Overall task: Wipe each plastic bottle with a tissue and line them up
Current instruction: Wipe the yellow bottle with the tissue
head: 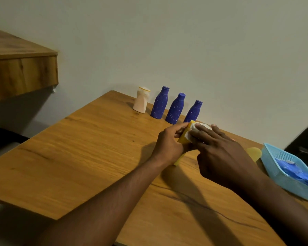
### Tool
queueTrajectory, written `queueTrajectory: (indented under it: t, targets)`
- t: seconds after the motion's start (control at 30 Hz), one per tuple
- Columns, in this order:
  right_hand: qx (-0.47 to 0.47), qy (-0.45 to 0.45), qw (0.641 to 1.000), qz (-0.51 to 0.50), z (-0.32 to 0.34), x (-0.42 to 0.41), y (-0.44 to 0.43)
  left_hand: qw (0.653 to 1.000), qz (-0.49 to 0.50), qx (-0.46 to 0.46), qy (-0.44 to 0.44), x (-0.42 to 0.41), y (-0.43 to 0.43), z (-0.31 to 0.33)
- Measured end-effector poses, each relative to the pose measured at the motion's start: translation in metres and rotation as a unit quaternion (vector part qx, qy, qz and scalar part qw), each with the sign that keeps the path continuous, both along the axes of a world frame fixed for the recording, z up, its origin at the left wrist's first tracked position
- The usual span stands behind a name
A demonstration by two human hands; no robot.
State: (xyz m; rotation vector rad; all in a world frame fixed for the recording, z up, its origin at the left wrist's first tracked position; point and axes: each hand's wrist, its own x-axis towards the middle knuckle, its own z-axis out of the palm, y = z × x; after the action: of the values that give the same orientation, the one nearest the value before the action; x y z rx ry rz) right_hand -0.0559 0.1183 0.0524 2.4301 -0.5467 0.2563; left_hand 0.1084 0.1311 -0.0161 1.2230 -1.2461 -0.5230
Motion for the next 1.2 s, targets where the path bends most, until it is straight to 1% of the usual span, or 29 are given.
queueTrajectory:
  t: [0.13,0.23,0.33,0.4,0.5,0.57,0.67,0.77,0.83,0.9,1.03,1.17,1.2]
  targets:
    - [0.019,0.016,0.999,-0.048,0.009,0.011,-0.012,1.0,-0.014,0.002,-0.004,-0.004,0.002,0.0]
    - [0.047,-0.005,0.998,-0.046,0.007,0.016,-0.014,1.0,-0.008,0.001,0.0,-0.004,0.001,0.0]
    - [0.064,-0.066,0.995,-0.033,0.001,0.012,-0.003,1.0,-0.003,0.003,0.009,-0.004,0.001,-0.001]
    - [0.061,-0.123,0.99,-0.015,-0.005,0.008,0.006,1.0,-0.002,-0.001,0.01,-0.004,0.0,-0.001]
    - [0.079,-0.222,0.972,0.009,-0.013,0.003,0.014,1.0,-0.006,-0.003,0.019,-0.004,-0.001,-0.001]
    - [0.133,-0.296,0.946,0.009,-0.016,0.001,0.015,0.999,-0.006,0.003,0.034,-0.004,-0.003,-0.002]
    - [0.219,-0.409,0.886,0.007,-0.02,0.004,0.015,0.998,-0.006,0.024,0.052,0.0,-0.004,-0.003]
    - [0.276,-0.482,0.831,-0.021,-0.02,0.013,0.013,0.998,-0.018,0.032,0.058,0.001,-0.004,-0.002]
    - [0.305,-0.515,0.8,-0.036,-0.021,0.019,0.01,0.998,-0.024,0.034,0.057,0.002,-0.004,-0.001]
    - [0.335,-0.541,0.771,-0.03,-0.025,0.022,0.007,0.997,-0.028,0.038,0.059,0.003,-0.003,0.0]
    - [0.402,-0.564,0.721,-0.023,-0.044,0.019,0.004,0.996,-0.043,0.04,0.064,0.004,-0.003,0.0]
    - [0.471,-0.608,0.639,-0.018,-0.053,0.019,0.004,0.996,-0.064,0.051,0.045,0.004,-0.003,-0.001]
    - [0.481,-0.613,0.626,-0.019,-0.053,0.02,0.005,0.995,-0.071,0.055,0.044,0.005,-0.003,0.0]
